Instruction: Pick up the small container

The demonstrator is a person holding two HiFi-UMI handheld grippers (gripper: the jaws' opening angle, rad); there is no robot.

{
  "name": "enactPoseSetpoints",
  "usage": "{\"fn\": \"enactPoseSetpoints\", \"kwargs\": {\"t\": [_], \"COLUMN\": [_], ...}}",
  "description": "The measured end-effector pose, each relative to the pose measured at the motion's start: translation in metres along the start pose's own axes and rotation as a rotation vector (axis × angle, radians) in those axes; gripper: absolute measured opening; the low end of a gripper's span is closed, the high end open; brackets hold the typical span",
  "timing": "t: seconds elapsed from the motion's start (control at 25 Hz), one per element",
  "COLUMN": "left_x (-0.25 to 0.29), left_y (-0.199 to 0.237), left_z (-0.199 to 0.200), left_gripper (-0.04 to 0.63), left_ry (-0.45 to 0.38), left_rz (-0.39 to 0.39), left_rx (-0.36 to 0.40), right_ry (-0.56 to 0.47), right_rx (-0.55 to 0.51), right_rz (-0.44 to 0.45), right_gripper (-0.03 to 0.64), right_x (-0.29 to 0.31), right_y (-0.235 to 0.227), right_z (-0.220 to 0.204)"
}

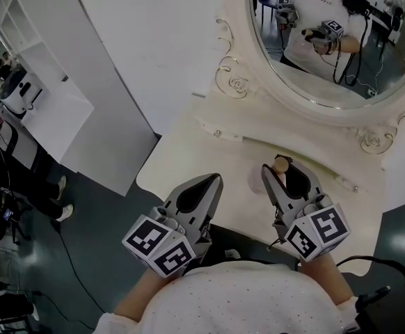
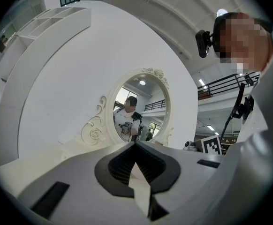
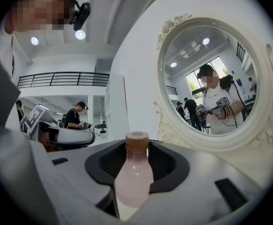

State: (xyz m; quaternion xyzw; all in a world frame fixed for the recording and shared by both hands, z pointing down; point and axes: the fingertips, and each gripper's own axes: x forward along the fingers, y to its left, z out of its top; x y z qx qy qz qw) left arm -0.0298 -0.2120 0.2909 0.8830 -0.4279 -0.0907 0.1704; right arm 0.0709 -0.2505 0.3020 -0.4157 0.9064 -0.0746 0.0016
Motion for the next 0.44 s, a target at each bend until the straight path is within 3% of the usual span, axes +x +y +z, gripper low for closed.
{"fn": "enactPoseSetpoints", "kwargs": {"t": [0.44], "left_x": [0.0095], "left_y": [-0.0087], "left_z": [0.0018], "left_gripper": [0.002], "left_ry": [0.003], "left_rz": [-0.016], "left_rx": [0.029], "right_ry": [0.004], "right_rx": [0.01], "right_rz": [0.001], "right_gripper": [0.146], "right_x": [-0.0027], "right_y": [-0.0092], "right_z": [0.0015]}}
